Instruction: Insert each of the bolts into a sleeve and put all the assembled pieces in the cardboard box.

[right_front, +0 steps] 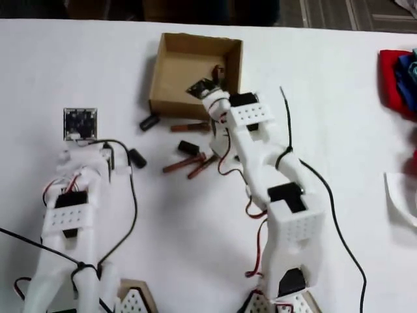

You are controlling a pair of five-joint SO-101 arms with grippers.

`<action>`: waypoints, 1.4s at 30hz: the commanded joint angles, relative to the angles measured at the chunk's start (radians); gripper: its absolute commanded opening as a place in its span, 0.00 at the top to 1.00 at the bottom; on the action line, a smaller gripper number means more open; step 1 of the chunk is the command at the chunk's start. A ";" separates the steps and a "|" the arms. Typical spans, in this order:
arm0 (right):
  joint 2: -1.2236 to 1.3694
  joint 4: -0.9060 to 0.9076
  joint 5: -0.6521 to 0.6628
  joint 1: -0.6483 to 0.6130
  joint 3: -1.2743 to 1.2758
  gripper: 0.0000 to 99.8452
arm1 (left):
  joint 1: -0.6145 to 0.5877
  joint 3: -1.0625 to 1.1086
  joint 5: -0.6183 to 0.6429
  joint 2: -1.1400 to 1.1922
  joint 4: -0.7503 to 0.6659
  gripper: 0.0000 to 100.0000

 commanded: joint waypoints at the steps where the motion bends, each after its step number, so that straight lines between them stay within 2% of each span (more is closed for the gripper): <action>1: 0.036 -0.013 0.057 -0.008 0.000 0.85 | -0.009 -0.002 0.002 -0.011 -0.018 0.85; 6: 0.054 -0.010 0.066 0.004 0.000 0.87 | -0.009 -0.002 0.002 -0.011 -0.018 0.85; 11: 0.062 -0.013 0.064 0.027 -0.054 0.98 | -0.009 -0.002 0.002 -0.011 -0.018 0.85; 16: 0.058 -0.007 0.055 0.033 -0.124 0.98 | -0.009 -0.002 0.002 -0.011 -0.018 0.85; 20: 0.013 0.062 -0.069 0.035 -0.152 0.98 | -0.005 -0.012 0.002 -0.011 0.021 0.85; 23: -0.105 0.154 -0.147 0.061 -0.176 0.98 | 0.034 -0.111 0.002 -0.002 0.210 0.85; 27: -0.349 0.171 -0.155 0.163 -0.126 0.98 | 0.170 -0.291 -0.005 0.000 0.485 0.85; 31: -0.544 0.154 -0.155 0.295 0.026 0.98 | 0.344 -0.469 -0.086 0.058 0.591 0.85; 36: -0.677 0.059 -0.163 0.470 0.305 0.98 | 0.519 -0.843 -0.158 0.442 0.776 0.85; 42: -0.842 0.047 -0.155 0.610 0.497 0.98 | 0.646 -1.449 -0.189 1.002 1.053 0.85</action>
